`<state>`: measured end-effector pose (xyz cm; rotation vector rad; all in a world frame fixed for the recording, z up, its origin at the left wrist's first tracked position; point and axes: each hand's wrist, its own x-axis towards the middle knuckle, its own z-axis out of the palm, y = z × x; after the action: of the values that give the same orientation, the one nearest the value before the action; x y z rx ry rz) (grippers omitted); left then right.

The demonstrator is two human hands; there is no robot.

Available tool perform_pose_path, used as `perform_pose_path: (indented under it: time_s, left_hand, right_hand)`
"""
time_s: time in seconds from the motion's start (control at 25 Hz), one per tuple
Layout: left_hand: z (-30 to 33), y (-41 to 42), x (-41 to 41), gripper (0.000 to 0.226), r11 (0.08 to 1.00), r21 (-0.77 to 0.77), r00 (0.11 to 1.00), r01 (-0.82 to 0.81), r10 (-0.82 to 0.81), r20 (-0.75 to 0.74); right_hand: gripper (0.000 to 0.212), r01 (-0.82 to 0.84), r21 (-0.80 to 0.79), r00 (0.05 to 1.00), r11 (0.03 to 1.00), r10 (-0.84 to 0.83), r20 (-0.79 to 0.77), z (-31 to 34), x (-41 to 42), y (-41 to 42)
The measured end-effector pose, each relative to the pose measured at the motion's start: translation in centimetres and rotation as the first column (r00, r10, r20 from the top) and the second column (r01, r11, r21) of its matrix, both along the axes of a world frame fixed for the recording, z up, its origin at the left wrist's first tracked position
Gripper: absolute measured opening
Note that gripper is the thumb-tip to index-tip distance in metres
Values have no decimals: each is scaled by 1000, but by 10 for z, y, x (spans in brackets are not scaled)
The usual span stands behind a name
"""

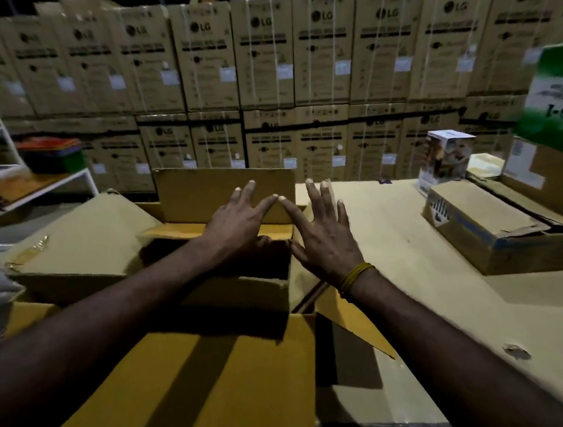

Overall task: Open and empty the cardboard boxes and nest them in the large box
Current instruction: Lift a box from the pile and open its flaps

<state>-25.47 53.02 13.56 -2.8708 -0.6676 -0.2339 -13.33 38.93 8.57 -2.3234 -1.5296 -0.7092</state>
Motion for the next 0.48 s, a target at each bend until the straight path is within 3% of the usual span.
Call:
perform_pose_path:
  time_s: [0.28,0.48]
  left_hand:
    - [-3,117,10,95,993,33,938,112,-95,-333]
    - [-30,199,33,94,987,-4,855,164,-144,-498]
  right_hand:
    - [94,41,-296,999,954,-47,-15,-12,15,119]
    - [111,138,-523,990,841,-131,49,-31,46,187]
